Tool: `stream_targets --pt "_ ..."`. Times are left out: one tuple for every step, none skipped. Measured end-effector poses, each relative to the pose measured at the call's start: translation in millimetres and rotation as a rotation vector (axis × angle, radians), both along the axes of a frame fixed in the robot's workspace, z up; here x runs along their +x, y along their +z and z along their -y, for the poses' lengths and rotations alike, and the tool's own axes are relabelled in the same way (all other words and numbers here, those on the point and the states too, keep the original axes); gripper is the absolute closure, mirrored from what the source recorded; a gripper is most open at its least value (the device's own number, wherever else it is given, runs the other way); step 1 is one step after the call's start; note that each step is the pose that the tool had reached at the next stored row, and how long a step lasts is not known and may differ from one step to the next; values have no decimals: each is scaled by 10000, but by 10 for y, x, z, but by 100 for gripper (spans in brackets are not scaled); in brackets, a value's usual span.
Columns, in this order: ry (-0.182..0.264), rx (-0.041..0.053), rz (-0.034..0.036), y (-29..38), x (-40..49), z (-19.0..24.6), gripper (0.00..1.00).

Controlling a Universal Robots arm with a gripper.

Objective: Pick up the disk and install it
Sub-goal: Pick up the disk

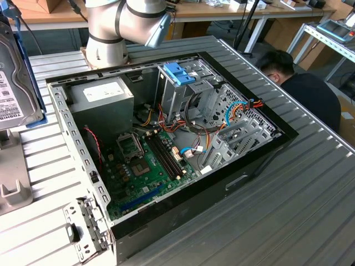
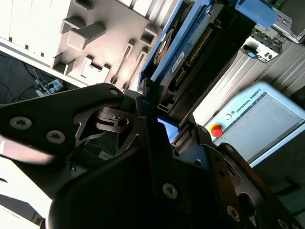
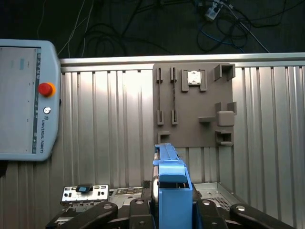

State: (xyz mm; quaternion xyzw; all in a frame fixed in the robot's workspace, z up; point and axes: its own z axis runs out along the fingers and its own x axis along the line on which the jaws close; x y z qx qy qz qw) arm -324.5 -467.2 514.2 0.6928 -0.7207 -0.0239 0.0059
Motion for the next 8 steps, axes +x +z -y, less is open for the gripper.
stream_targets --pt "0 -1 0 0 0 5 63" --pt "-1 0 0 0 0 9 63" --pt "0 0 0 0 0 13 63" --pt "0 0 0 0 0 19 63" --pt "0 0 0 0 0 25 63" --pt "0 0 0 0 0 29 63" --pt "0 0 0 0 0 32 63" --pt "0 0 0 0 0 39 63"
